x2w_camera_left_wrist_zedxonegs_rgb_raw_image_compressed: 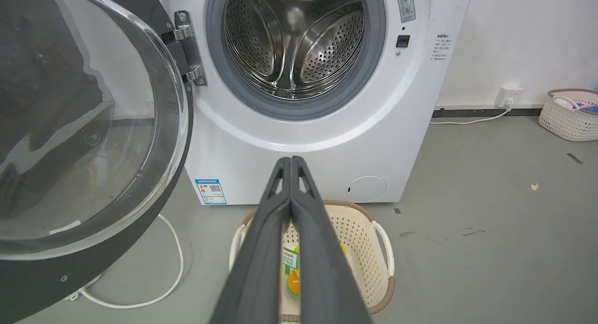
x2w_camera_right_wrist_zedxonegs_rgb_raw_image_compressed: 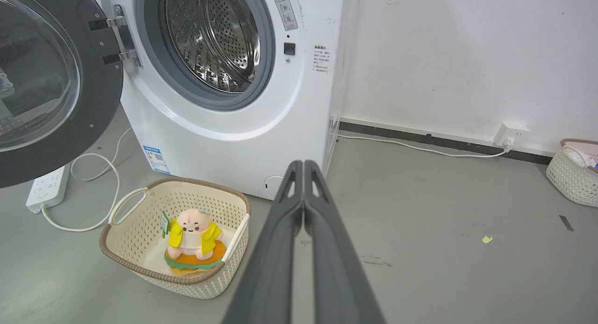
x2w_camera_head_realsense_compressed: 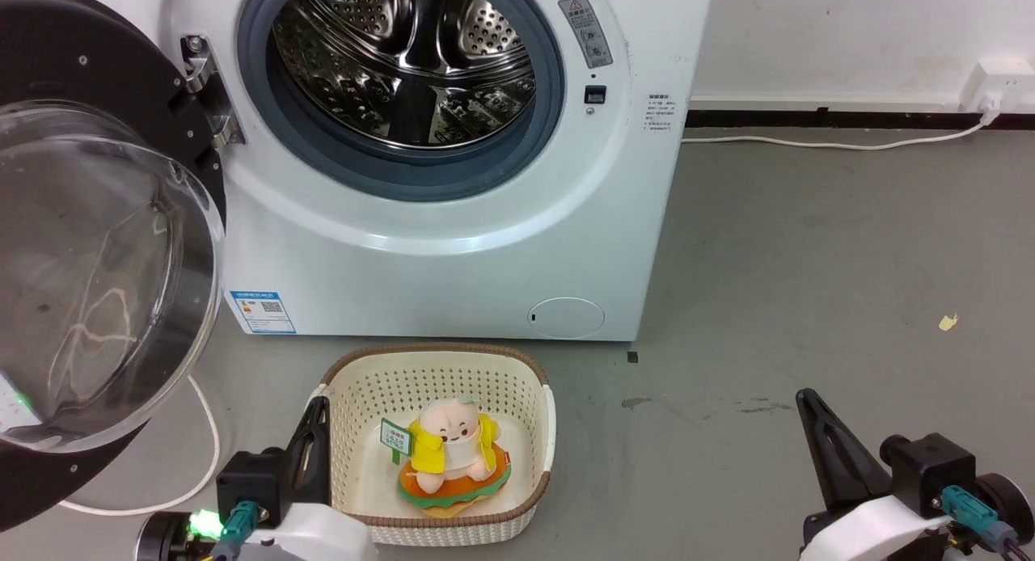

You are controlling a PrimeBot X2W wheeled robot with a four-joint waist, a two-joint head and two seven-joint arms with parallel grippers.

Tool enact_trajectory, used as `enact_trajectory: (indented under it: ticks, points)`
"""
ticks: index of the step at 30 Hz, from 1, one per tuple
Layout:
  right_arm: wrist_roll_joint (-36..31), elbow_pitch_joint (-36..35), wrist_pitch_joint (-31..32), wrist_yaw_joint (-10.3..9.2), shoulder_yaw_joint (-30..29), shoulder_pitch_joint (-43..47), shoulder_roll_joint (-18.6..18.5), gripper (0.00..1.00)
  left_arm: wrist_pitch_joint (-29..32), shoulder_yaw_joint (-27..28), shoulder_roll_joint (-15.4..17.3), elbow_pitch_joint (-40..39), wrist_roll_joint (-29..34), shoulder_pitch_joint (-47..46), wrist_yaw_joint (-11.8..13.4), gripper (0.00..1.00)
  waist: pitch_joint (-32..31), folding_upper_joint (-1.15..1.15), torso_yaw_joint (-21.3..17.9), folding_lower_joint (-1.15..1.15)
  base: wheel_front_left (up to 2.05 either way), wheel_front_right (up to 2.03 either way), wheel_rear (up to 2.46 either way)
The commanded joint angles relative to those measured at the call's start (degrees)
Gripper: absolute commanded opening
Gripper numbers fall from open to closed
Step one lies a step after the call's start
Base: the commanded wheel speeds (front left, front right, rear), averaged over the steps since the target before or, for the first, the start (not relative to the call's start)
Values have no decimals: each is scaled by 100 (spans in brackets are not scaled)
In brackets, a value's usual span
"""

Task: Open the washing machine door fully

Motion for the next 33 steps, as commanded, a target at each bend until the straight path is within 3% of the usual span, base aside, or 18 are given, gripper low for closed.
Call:
enact_trajectory:
  ticks: [1,33]
  points:
    - [-39,14,34,4,22,-69,25,0,36,46,-48,-35,50,-107,-42,0,1,0,-3,1,0,0,0]
    - [-148,19,208,5,94,-180,30,0,260,297,-134,-94,252,-182,-233,0,15,0,-28,0,0,0,0]
